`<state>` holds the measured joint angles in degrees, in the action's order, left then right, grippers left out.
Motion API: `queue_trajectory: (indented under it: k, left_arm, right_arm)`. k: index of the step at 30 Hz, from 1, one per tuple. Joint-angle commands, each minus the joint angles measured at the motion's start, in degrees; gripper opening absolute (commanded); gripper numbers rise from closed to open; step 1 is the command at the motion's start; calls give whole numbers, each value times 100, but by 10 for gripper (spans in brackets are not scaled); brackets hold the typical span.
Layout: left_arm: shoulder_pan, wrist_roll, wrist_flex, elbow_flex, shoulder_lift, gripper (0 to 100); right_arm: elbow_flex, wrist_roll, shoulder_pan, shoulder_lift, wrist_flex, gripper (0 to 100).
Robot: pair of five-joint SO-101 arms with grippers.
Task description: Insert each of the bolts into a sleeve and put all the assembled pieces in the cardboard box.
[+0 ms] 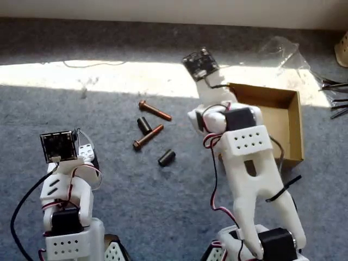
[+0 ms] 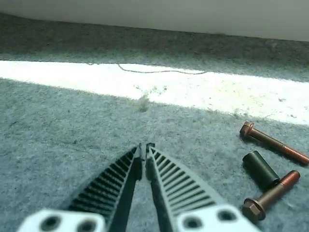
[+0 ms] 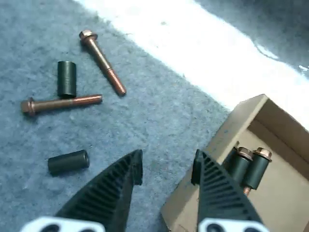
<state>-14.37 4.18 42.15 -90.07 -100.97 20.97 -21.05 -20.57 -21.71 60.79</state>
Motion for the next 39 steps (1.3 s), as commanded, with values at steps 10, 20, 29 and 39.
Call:
queue_trajectory:
  k: [10,20,29,39]
  left_arm:
    - [-92,-18,0,119,-57,34]
    - [-119,-35,-9,127,-57,34]
    - [-391,-18,-281,-13,-57,34]
    - [-400,-26,-281,-22,-57,34]
  right_arm:
    - [1015,-3877,-1051,-40,-31,153]
    - [2026,-5837,-1367,-31,-1473,152]
    - [2097,-6426,-2149,22,-1473,76]
    - [2519,-6426,-2448,22,-1446,77]
